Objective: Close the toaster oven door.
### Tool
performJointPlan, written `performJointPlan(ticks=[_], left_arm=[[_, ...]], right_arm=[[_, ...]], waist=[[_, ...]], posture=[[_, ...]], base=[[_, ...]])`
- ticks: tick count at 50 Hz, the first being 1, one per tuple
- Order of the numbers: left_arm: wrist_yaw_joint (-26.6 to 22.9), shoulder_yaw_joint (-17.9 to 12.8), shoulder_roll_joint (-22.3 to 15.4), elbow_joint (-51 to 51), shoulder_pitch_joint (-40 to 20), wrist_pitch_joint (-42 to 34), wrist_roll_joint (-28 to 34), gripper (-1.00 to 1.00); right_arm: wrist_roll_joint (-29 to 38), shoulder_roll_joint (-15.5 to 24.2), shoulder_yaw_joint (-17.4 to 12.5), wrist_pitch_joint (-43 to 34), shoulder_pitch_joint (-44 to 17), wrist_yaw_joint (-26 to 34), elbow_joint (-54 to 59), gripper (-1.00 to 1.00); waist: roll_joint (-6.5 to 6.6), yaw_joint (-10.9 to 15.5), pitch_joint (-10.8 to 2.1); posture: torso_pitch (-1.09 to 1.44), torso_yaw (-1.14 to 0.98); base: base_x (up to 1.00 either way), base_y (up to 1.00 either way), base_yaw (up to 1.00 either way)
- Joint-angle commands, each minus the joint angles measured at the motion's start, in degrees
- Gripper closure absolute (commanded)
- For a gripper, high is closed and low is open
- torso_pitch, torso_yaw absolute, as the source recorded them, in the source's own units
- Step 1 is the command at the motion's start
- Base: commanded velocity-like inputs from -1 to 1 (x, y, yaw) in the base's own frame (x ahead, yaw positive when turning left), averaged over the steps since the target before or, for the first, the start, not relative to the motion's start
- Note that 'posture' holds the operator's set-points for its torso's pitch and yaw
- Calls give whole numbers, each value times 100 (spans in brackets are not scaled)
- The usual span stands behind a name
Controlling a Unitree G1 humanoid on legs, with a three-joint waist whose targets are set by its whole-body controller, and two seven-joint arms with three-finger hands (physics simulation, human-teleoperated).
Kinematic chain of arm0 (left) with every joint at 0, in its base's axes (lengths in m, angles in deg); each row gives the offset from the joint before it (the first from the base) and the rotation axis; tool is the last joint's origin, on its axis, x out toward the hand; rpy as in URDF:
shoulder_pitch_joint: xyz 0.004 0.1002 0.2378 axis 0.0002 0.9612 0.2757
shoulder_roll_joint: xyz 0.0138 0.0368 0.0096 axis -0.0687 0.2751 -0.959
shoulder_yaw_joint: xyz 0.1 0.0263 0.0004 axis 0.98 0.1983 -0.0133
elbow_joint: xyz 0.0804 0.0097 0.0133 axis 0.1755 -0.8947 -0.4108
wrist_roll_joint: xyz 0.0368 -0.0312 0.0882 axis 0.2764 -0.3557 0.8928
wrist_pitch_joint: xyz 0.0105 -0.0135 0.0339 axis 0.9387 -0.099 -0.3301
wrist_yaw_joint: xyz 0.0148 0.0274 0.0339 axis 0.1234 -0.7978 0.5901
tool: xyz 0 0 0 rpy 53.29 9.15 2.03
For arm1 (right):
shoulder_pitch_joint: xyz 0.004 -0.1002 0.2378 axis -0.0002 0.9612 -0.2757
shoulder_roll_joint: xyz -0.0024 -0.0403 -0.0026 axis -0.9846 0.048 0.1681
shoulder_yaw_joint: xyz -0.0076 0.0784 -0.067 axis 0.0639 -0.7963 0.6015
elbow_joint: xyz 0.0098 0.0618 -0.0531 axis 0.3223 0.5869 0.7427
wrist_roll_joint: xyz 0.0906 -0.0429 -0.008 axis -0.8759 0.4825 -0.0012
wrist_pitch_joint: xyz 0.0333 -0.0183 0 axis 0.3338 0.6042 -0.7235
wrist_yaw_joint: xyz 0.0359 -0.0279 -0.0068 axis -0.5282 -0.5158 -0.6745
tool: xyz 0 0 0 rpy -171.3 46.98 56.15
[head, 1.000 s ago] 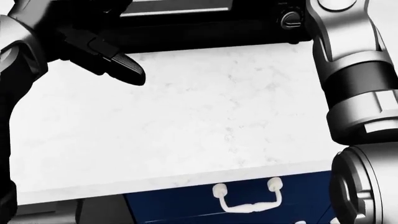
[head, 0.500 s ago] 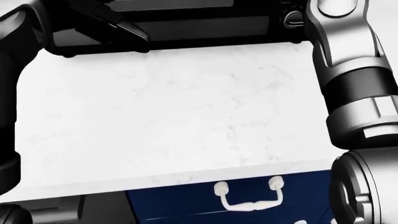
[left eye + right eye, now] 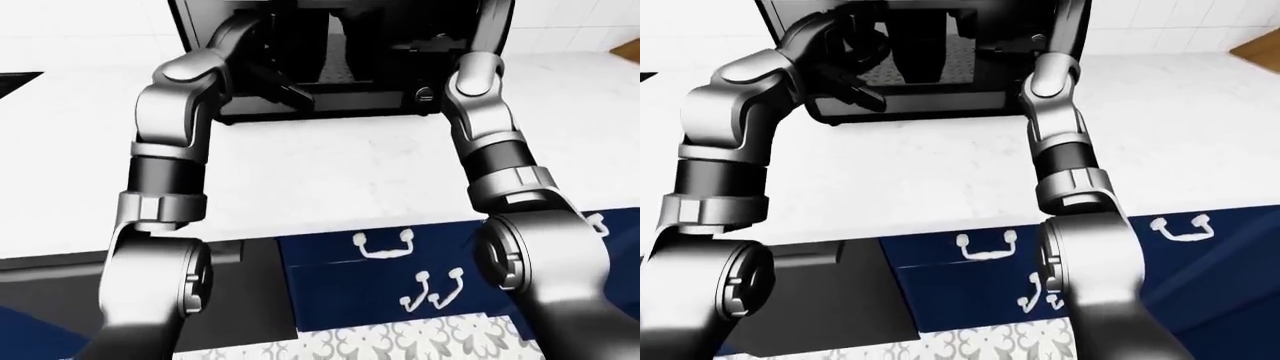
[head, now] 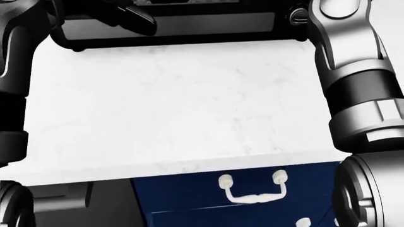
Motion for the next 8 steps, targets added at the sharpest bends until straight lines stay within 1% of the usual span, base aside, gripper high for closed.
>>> performJointPlan(ticks=[1,8], left_arm=[[306,-175,-127,98,-344,529,174,-100],[351,-178,-129,-857,-634,1199,327,-100]], right_arm=[[26,96,-23,142,-244,-27,-214,-100],[24,104,-22,150,-255,-16,-198,-100]], waist=[[5,1,-202],[-3,-8,-199]], posture=[[0,0],[0,0]], base=[[0,0,0],[0,0,0]])
